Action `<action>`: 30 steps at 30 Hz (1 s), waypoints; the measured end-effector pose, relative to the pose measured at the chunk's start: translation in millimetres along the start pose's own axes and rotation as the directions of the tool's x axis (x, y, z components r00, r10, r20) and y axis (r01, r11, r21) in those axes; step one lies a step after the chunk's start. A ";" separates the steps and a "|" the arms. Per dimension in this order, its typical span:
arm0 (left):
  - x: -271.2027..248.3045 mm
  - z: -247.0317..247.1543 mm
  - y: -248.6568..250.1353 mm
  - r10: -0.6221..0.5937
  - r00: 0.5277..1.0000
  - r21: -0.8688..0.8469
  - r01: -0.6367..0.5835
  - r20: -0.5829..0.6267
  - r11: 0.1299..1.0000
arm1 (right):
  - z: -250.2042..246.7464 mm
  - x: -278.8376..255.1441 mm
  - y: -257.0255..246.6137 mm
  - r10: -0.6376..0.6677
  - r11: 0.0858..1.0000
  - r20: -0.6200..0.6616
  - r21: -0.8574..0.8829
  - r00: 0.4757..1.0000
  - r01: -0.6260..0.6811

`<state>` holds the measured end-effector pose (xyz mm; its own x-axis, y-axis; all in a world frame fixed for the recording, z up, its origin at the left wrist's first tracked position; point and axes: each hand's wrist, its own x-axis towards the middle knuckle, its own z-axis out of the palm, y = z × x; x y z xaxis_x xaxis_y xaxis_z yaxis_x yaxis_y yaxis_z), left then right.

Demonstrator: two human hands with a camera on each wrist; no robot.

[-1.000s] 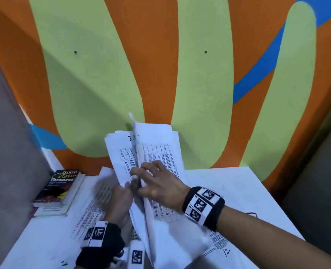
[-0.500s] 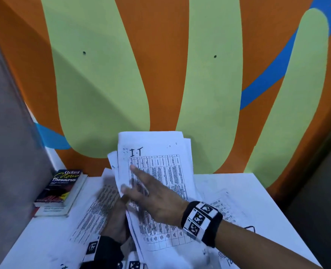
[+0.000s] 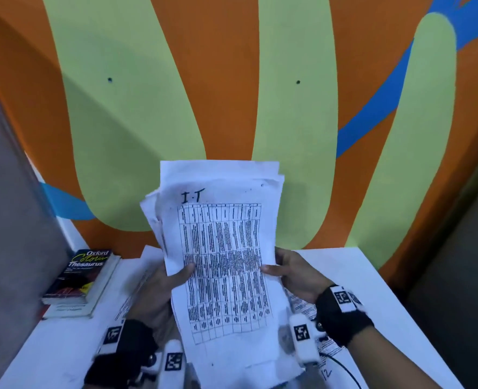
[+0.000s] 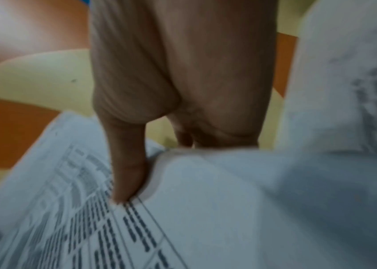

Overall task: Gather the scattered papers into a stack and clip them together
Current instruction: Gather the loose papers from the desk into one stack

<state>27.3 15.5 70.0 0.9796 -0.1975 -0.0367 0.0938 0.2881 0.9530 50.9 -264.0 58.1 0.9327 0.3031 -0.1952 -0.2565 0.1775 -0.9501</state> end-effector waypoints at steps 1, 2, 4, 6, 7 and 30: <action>0.2 2.2 7.5 0.031 0.999 0.047 -0.032 0.034 0.998 | 0.7 -0.2 -5.5 -0.050 0.998 -0.022 -0.025 0.999 0.049; 0.5 5.7 15.6 0.060 0.996 0.072 -0.065 0.065 0.995 | 1.4 0.3 -13.0 -0.089 0.995 -0.053 -0.049 0.995 0.087; 3.0 10.0 27.9 0.101 0.991 0.090 -0.108 0.083 0.990 | 2.9 1.2 -25.8 -0.135 0.987 -0.042 -0.088 0.990 0.131; 5.6 13.6 35.7 0.133 0.987 0.124 -0.144 0.094 0.982 | 2.9 -0.6 -36.7 -0.152 0.980 0.032 -0.127 0.988 0.154; 8.1 12.9 36.7 0.140 0.986 0.142 -0.152 0.093 0.978 | 3.3 -1.6 -42.0 -0.176 0.973 0.044 -0.145 0.983 0.180; 23.4 28.0 -8.8 0.355 0.887 0.471 -0.188 -0.296 0.862 | 26.9 -11.1 7.7 -0.472 0.821 -0.326 -0.502 0.819 0.273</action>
<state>44.4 -18.0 69.2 0.9545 0.2045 0.2172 -0.1874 -0.1554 0.9699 31.7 -240.8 59.5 0.9677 -0.1407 0.2093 0.1716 -0.2413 -0.9552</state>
